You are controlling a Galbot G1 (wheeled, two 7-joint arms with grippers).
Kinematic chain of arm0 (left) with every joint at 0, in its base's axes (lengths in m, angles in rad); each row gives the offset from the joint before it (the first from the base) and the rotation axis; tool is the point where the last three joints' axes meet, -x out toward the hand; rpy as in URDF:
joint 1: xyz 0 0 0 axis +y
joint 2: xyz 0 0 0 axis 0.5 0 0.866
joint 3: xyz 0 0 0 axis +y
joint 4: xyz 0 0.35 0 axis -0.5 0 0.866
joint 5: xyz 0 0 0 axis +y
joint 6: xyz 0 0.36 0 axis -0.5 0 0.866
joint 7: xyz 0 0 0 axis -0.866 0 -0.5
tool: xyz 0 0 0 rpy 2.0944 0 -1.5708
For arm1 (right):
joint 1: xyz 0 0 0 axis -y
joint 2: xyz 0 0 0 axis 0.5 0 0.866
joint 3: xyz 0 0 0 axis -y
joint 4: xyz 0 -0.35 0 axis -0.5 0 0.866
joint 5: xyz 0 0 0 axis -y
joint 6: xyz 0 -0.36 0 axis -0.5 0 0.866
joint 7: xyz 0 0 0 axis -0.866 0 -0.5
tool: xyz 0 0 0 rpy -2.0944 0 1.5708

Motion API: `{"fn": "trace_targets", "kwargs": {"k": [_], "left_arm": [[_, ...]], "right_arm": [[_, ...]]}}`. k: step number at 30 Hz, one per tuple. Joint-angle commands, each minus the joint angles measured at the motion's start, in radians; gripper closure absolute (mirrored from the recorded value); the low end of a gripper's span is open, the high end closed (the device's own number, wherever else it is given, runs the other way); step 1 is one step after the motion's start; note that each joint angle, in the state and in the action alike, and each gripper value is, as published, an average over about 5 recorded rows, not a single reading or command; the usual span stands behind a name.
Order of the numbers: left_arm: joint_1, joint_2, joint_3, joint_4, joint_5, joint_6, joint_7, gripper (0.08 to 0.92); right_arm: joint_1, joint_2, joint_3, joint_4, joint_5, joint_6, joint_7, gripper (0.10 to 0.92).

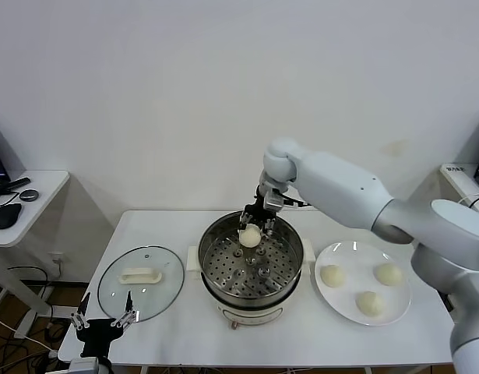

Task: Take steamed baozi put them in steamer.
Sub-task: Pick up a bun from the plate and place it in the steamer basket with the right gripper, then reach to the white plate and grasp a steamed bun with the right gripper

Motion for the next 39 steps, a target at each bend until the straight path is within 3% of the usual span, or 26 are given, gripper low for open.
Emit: {"fn": "trace_targets", "kwargs": {"k": [1,4,12,16,19,24,29,35,39], "left_arm": [[0.0,0.0,0.001,0.0,-0.001,0.0,0.0,0.177],[0.0,0.0,-0.001,0.0,-0.002,0.0,0.0,0.177],[0.001,-0.001,-0.007,-0.025,-0.008,0.003,0.002,0.177],[0.005,-0.006,-0.002,-0.036,-0.009,0.008,0.003,0.177],[0.009,-0.005,0.005,-0.04,-0.013,0.017,0.003,0.177],[0.005,-0.005,0.002,-0.036,-0.04,0.032,0.008,0.177],[-0.005,-0.009,-0.002,-0.038,-0.079,0.055,0.016,0.177],[-0.015,0.009,0.016,-0.06,-0.077,0.06,0.017,0.177],[-0.018,0.013,0.02,-0.062,-0.076,0.066,0.012,0.177]], "right_arm": [[-0.027,0.019,0.011,-0.022,-0.041,0.012,0.015,0.49],[-0.026,0.019,0.008,-0.026,-0.039,0.012,0.02,0.455],[0.02,-0.005,-0.005,-0.005,0.028,-0.002,0.024,0.24],[0.082,-0.046,-0.003,0.035,0.108,-0.057,-0.008,0.205],[0.17,-0.123,-0.02,0.104,0.253,-0.139,-0.015,0.203],[0.357,-0.335,-0.084,0.29,0.551,-0.465,0.042,0.203],[0.511,-0.539,-0.184,0.434,0.717,-0.86,0.085,0.203],[0.527,-0.713,-0.231,0.542,0.678,-1.322,0.092,0.203],[0.414,-0.794,-0.19,0.671,0.617,-1.507,0.023,0.203]]}}
